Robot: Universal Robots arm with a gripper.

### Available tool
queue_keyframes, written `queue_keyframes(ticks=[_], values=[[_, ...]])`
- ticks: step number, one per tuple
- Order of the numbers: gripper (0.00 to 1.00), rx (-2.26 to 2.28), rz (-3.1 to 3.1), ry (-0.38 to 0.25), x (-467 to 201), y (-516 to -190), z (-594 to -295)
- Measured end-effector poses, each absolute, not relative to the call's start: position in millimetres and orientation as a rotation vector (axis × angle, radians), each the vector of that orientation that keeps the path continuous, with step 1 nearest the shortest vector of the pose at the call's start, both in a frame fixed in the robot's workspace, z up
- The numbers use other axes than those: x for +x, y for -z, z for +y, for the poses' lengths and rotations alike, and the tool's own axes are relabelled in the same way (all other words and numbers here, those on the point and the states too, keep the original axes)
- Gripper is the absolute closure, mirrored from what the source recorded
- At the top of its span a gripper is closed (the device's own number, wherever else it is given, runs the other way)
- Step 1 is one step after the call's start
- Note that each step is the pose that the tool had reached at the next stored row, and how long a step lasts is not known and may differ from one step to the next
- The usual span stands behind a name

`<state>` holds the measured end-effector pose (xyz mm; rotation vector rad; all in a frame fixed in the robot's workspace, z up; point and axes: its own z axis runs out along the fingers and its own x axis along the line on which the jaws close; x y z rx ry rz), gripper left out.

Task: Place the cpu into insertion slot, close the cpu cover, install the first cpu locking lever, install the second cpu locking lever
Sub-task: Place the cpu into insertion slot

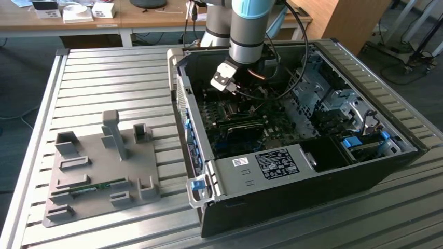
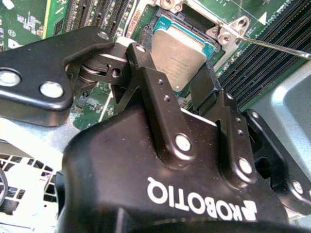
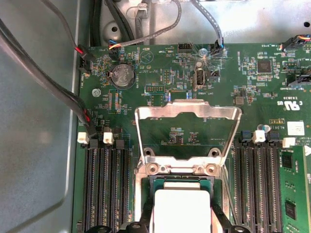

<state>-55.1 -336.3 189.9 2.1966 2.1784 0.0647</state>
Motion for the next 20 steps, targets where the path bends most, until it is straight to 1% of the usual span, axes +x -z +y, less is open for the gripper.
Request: queue_keyframes(ticks=[17,19,20], values=[[0.46,2.197,2.178,-0.064,-55.1,-189.7,-336.5],[0.45,2.197,2.178,-0.066,-55.0,-189.3,-336.3],[0.40,2.197,2.179,-0.070,-54.7,-188.7,-335.9]])
